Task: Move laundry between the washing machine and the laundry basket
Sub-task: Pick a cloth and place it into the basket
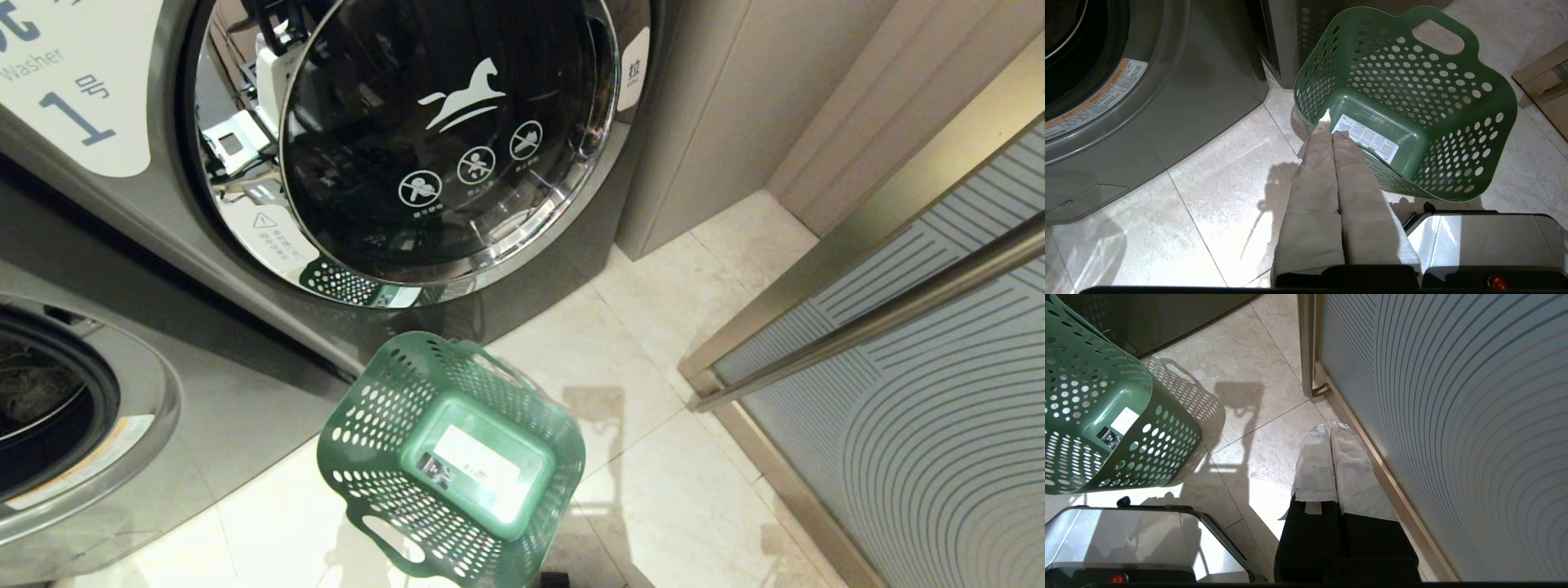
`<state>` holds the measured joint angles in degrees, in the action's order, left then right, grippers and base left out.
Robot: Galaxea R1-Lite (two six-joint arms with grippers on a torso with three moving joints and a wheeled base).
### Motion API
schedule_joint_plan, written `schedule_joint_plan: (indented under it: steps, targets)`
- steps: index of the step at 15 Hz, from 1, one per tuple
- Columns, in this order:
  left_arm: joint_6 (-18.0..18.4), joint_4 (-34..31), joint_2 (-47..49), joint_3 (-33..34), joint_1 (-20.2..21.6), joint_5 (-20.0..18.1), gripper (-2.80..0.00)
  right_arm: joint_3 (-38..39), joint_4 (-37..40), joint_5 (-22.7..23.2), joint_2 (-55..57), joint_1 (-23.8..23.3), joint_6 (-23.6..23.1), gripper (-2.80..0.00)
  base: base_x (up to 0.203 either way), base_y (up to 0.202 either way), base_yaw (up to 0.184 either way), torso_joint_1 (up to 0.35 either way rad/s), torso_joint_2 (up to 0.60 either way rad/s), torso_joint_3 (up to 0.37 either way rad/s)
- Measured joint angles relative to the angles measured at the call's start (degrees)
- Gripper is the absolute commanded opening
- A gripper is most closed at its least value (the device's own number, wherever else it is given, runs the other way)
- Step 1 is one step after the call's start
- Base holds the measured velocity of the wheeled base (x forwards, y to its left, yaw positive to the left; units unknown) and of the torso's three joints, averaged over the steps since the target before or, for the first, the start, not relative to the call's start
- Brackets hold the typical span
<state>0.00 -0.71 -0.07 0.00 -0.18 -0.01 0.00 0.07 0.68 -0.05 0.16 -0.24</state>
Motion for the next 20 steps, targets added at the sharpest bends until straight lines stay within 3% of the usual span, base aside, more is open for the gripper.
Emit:
schedule_joint_plan:
  steps: [20]
  targets:
    - [0.0, 0.02, 0.0, 0.0, 0.0, 0.01, -2.8, 0.0, -0.07, 0.0, 0.0, 0.0, -0.05, -2.8, 0.0, 0.0, 0.0, 0.0, 0.0, 0.0]
